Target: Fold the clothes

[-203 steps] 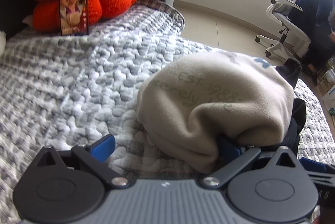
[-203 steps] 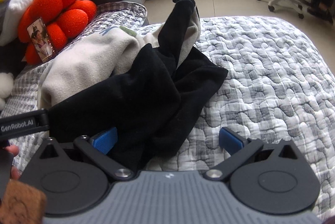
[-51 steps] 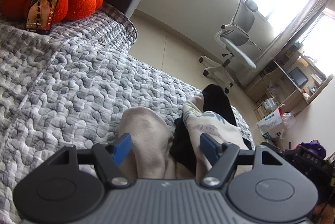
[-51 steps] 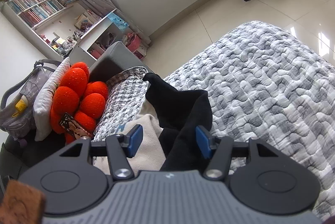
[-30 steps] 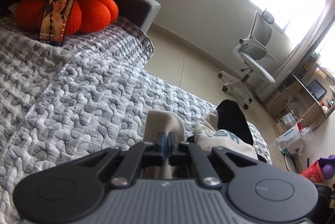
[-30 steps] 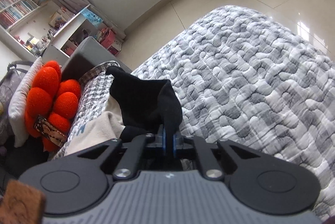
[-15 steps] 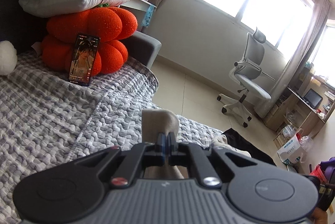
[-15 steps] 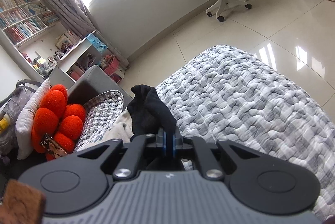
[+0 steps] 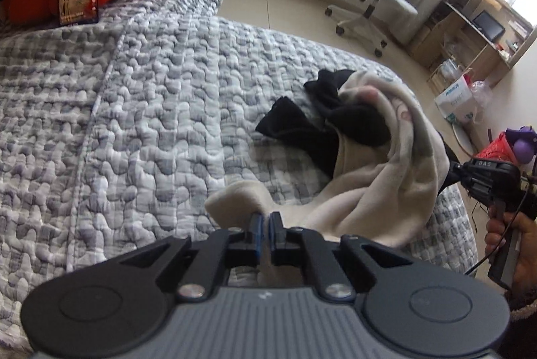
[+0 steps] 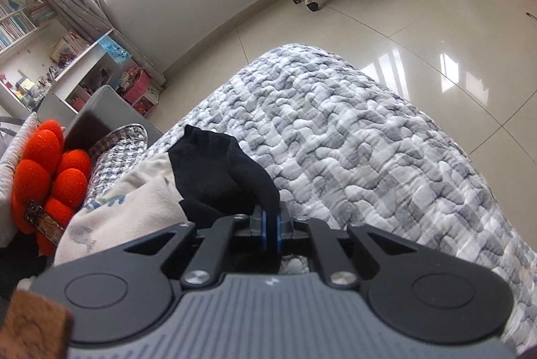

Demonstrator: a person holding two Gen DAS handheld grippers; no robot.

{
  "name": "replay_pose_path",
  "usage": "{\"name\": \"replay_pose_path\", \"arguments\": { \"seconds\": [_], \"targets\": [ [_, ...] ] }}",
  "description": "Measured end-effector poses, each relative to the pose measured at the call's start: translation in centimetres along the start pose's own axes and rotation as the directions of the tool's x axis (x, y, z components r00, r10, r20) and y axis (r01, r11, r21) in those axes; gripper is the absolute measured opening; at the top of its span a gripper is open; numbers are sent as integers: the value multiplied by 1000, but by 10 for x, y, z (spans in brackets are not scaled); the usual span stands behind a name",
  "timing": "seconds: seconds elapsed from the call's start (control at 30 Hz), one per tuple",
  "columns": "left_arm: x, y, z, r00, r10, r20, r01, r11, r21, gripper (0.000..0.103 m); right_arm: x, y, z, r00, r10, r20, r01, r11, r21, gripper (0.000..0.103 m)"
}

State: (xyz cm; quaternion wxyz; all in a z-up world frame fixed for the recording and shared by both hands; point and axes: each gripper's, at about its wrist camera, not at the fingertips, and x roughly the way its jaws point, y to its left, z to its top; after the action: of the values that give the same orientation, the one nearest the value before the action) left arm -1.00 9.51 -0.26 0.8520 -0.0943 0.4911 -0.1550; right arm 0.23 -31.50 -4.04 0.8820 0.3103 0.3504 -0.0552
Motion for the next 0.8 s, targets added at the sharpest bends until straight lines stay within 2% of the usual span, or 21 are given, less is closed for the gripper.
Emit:
{"name": "replay_pose_path", "arguments": {
  "seconds": [0.1,0.13,0.17,0.27,0.3,0.33,0.37,0.4,0.57,0.8],
  "targets": [
    [4,2,3,999,40,-1,-40,999,-10,34,8,-3,-3,999,-11,-34,11,1000,-13,8],
    [3,2,5,999,51,8,-51,999,-11,46,9,-3,-3,999,-8,-38,7,1000,-15,12],
    [2,2,8,998,58,20,-58,998,-15,53,9,-3,-4,999,-3,-41,2,1000,-17,14],
    [1,4,16,996,48,80,-44,998,-53,64,5,-4,0,999,20,-42,-21,1000,-23,17],
    [2,4,18,994,39,99,-33,997,-68,64,4,-5,1,999,28,-42,-29,999,-20,18],
    [2,4,21,993,31,118,-21,996,-84,64,3,-5,2,999,33,-39,-34,999,-16,27],
    [3,4,23,990,23,137,-9,995,-99,64,2,-5,3,999,34,-31,-35,999,-13,43],
    [6,3,27,988,11,153,6,994,-112,64,1,-5,5,999,35,-22,-35,999,-11,47],
    [31,-8,47,974,-91,208,127,978,-167,62,1,-2,11,1000,20,10,-20,999,-25,48],
    [79,-27,65,965,-226,130,254,929,-270,51,5,-2,16,1000,12,15,-12,1000,-13,48]
  ]
}}
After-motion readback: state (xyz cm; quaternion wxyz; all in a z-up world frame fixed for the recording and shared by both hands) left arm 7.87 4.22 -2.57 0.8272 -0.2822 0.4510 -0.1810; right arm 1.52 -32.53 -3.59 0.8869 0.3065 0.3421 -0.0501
